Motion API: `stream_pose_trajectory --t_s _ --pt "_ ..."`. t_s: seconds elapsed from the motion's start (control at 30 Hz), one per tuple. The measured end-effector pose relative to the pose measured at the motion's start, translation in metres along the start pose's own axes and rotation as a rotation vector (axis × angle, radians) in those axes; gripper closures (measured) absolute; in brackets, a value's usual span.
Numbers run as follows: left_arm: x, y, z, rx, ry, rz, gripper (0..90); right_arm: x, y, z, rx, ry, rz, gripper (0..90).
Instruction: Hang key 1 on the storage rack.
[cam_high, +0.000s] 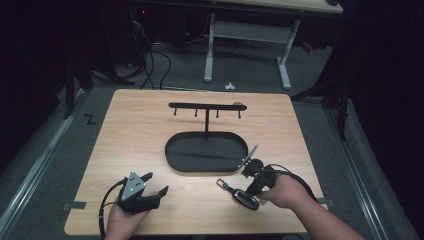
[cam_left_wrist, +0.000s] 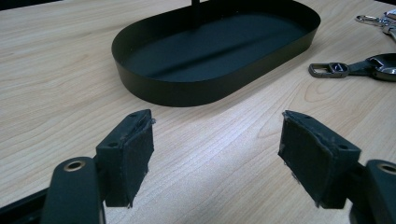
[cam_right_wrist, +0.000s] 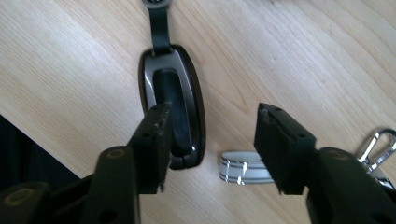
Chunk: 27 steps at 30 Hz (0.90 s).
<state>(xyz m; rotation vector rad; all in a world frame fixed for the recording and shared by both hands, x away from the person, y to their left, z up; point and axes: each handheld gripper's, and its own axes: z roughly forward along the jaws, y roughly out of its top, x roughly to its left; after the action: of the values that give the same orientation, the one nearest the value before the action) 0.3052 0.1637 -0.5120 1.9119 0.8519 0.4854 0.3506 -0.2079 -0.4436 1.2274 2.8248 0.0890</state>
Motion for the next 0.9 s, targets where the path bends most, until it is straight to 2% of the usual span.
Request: stream_pose_trajectory --t_s 0.03,0.07,0.1,0.17,0.27,0.57,0.63,0.87,0.9 --pt "0.000 0.000 0.000 -0.001 0.001 0.000 26.4 0.000 0.002 0.000 -0.004 0.004 -0.003 42.3" --pt "0.001 0.000 0.000 -0.002 0.002 0.001 26.3 0.003 0.003 0.000 0.005 0.007 0.036 40.2" --pt "0.001 0.000 0.000 -0.002 0.002 0.001 26.3 0.003 0.003 0.000 0.005 0.007 0.036 40.2" --pt "0.001 0.000 0.000 0.002 0.002 0.002 26.3 0.006 0.010 0.003 -0.009 0.004 0.001 36.5" --pt "0.001 0.000 0.000 -0.001 0.002 0.003 26.3 0.012 0.016 0.005 -0.022 0.012 -0.023 34.3" --pt "0.001 0.000 0.000 -0.001 0.001 0.005 26.2 0.026 0.035 0.015 -0.025 0.026 -0.061 29.2" --pt "0.001 0.000 0.000 0.001 0.000 0.006 26.2 0.027 0.038 0.017 -0.027 0.025 -0.075 28.9" --pt "0.002 0.000 0.000 0.003 0.000 0.009 26.2 0.029 0.049 0.029 -0.021 0.041 -0.073 30.1" --pt "0.002 0.000 0.000 0.005 -0.001 0.009 26.2 0.030 0.050 0.030 -0.014 0.038 -0.070 34.1"
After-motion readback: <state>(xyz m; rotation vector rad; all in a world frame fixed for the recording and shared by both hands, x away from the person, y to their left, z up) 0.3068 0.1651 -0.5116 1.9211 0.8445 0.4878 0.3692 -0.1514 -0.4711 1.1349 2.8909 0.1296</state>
